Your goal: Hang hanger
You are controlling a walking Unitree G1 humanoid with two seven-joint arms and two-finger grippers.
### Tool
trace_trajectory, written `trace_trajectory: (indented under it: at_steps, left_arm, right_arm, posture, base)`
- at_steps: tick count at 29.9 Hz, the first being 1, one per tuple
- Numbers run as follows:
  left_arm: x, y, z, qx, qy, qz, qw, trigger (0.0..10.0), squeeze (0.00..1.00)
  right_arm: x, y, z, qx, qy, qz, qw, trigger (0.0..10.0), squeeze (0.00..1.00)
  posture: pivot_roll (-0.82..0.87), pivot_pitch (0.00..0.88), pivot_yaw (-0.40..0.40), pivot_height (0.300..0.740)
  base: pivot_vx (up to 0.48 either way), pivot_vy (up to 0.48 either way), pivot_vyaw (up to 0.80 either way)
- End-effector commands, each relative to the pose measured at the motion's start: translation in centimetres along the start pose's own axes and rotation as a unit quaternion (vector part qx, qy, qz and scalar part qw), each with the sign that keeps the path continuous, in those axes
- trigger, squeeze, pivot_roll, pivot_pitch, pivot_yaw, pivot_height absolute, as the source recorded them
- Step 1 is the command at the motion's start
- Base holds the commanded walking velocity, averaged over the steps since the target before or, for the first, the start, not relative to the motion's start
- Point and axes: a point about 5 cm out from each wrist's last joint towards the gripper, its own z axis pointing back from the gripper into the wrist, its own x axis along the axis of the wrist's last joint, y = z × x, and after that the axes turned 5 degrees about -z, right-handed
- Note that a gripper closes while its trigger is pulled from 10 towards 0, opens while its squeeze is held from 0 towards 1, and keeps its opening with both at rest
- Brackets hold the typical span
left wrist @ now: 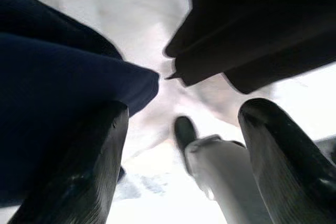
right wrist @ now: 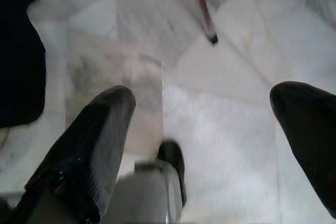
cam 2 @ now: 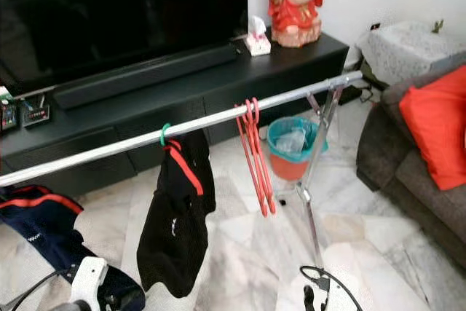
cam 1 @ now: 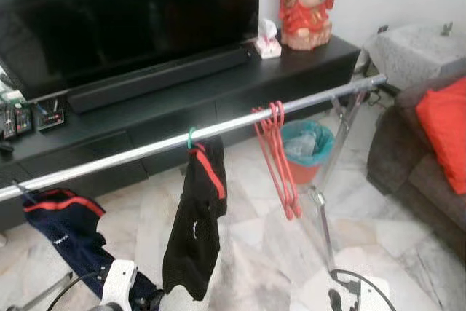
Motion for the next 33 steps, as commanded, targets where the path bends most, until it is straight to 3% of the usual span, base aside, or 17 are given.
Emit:
trace_trajectory:
  at_steps: [1, 9, 14, 21, 33]
  left_arm:
    - [-0.7, 0.3, -0.2, 0.033, 0.015, 0.021, 0.999, 10.0, 0.00]
    - [-0.6, -0.6, -1.0, 0.035, 0.041, -0.003, 0.999, 10.0, 0.00]
    - [-0.9, -0.7, -1.0, 0.052, 0.046, 0.017, 0.997, 10.0, 0.00]
    - [-2.5, -0.6, -0.6, 0.072, 0.066, 0.044, 0.994, 10.0, 0.00]
    - [-4.3, -0.4, 0.0, 0.082, 0.091, 0.049, 0.991, 10.0, 0.00]
  right_arm:
    - [-1.2, -0.3, 0.2, -0.006, 0.036, -0.003, 0.999, 10.0, 0.00]
    - [-1.7, -1.4, 0.5, -0.007, 0.059, -0.015, 0.998, 10.0, 0.00]
    - [-2.7, -2.5, 1.0, -0.008, 0.084, -0.002, 0.996, 10.0, 0.00]
    - [-3.3, -1.8, 1.1, 0.006, 0.098, 0.021, 0.995, 10.0, 0.00]
    - [-3.1, -1.2, 0.9, 0.013, 0.098, 0.030, 0.995, 10.0, 0.00]
  posture:
    - [-0.03, 0.000, 0.065, 0.740]
    - [-0.07, 0.000, 0.072, 0.740]
    - [-0.06, 0.000, 0.039, 0.740]
    - [-0.05, 0.000, 0.022, 0.740]
    - [-0.04, 0.000, 0.024, 0.740]
  base:
    - [0.000, 0.000, 0.00]
    - [0.000, 0.000, 0.00]
    - [0.000, 0.000, 0.00]
    - [0.000, 0.000, 0.00]
    - [0.000, 0.000, 0.00]
